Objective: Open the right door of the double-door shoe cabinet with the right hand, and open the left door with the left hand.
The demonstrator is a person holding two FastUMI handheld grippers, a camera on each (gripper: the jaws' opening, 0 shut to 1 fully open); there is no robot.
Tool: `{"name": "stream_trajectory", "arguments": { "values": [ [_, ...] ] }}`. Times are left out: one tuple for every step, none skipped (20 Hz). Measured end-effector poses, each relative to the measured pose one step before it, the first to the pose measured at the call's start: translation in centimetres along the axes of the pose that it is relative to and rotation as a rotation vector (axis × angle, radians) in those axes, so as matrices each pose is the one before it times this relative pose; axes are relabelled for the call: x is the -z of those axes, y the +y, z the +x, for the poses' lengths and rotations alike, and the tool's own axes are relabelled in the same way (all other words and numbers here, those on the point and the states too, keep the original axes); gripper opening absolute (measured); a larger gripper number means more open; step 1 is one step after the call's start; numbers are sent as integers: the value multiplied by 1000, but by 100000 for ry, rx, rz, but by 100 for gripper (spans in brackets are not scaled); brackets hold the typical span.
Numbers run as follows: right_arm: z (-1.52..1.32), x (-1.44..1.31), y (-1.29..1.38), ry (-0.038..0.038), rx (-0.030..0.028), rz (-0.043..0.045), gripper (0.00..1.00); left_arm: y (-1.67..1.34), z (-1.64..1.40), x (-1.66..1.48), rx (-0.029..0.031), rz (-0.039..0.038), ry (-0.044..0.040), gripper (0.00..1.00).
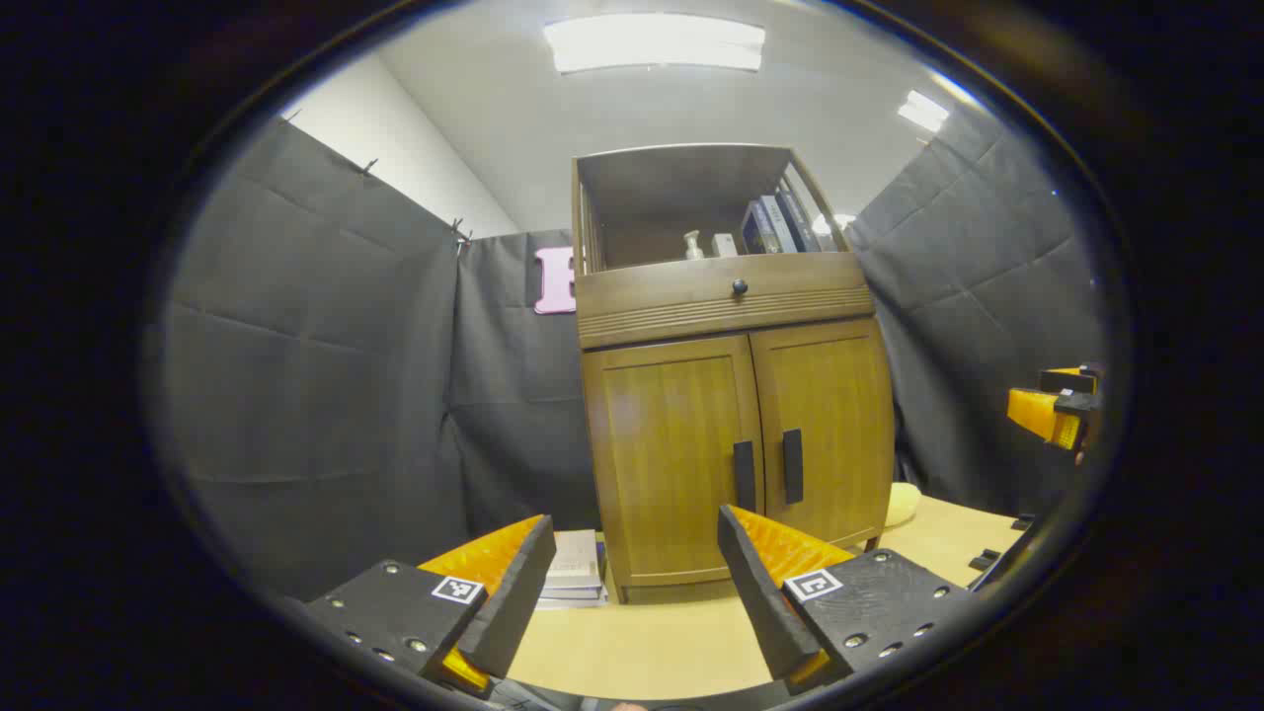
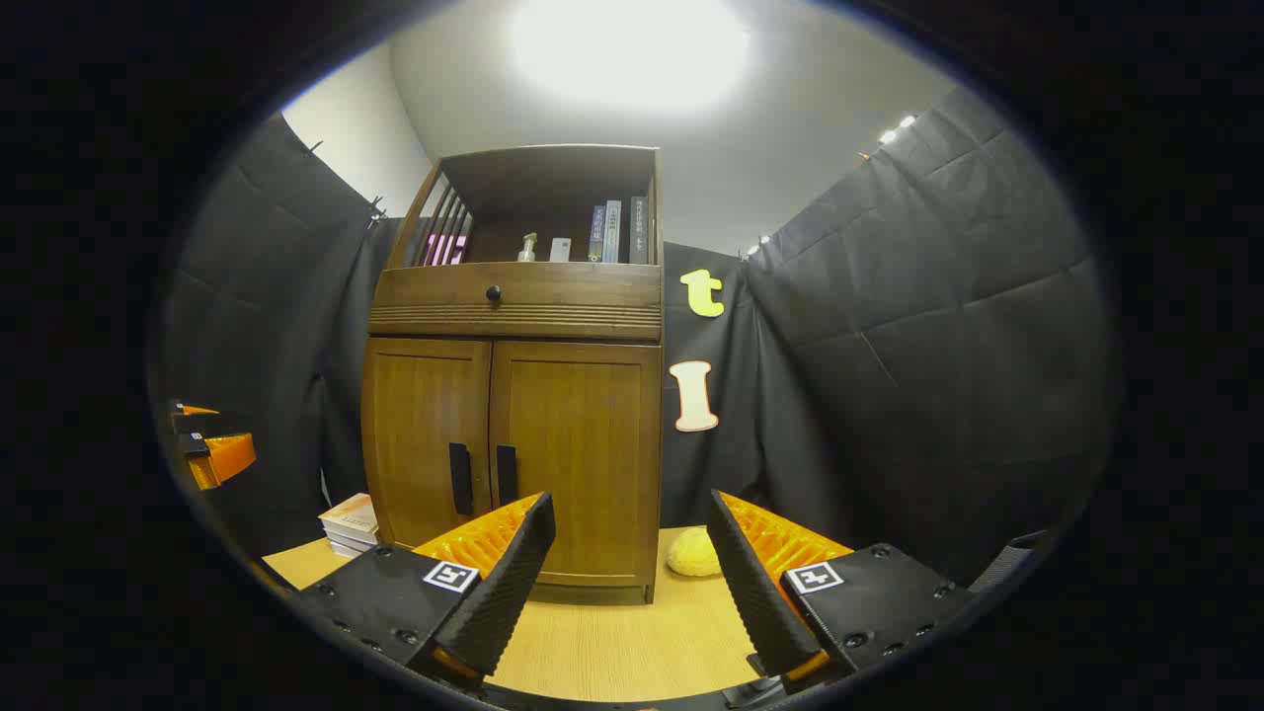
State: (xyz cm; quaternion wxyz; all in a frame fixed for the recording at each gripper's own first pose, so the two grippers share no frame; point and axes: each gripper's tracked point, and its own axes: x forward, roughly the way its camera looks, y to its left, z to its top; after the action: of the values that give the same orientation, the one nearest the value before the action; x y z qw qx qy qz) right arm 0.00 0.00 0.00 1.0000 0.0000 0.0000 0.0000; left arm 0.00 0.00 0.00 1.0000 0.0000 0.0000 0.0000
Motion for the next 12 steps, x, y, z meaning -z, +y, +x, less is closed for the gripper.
{"name": "stream_trajectory", "arguments": {
  "values": [
    [55, 132, -21, 246, -165, 6, 97, -51, 81, 19, -40, 281, 63, 96],
    [66, 55, 7, 240, -44, 13, 97, -34, 87, 126, 92, 52, 79, 96],
    [16, -69, 41, 147, -157, 129, 97, -1, 146, 43, -25, -131, 156, 96],
    [36, -46, 38, 81, -189, 148, 97, 86, 38, 102, -30, -129, 139, 96],
    [96, 46, 20, 92, -196, 102, 96, 19, 136, 48, -183, -53, 156, 96],
    [86, 23, 20, 9, -88, 34, 97, -24, 57, 51, -103, -26, 58, 96],
    [7, -48, 22, 154, -121, 72, 97, -48, 109, 38, -101, -5, 141, 96],
    [43, -2, 49, 68, -201, 178, 97, 14, 38, 87, -99, -11, -120, 96],
    [123, -5, -20, 74, -108, 160, 97, 8, 60, -102, -157, -2, -192, 96],
    [39, -37, 25, -34, -161, 182, 97, 79, 10, 70, -192, 73, -35, 95],
    [62, -18, 32, 64, -135, 216, 97, 37, 56, -15, -68, 70, 26, 96],
    [71, -21, 75, 18, -400, 186, 97, -4, 147, 73, -119, 93, -61, 96]
  ]
}}
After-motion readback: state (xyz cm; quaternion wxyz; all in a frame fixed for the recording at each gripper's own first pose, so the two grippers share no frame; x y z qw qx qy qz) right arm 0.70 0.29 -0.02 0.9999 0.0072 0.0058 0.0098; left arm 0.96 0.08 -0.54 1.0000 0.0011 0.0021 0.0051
